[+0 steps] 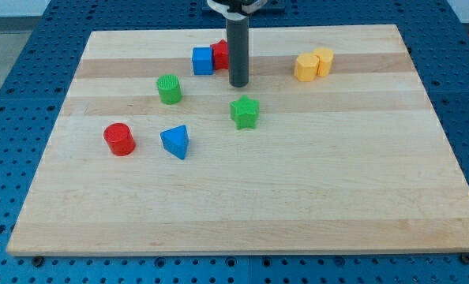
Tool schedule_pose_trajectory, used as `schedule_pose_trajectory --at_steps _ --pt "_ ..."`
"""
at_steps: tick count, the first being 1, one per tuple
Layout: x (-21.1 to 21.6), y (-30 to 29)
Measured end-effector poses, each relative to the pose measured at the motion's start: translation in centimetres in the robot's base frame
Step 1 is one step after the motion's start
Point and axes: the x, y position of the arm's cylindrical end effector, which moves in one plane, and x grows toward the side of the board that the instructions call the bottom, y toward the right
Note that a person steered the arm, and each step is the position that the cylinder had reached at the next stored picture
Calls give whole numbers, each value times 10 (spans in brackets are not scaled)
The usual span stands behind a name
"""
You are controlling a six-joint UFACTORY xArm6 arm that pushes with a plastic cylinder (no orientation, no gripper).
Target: Slightly push the red star
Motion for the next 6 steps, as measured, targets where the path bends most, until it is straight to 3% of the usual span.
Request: schedule_pose_trajectory --at_steps 1,2,3,4,5,6 --pt "-3 6" --pt "-36 36" --pt "-104 34" --pt "-134 -17" --pt "-112 -51" --pt "-90 -35"
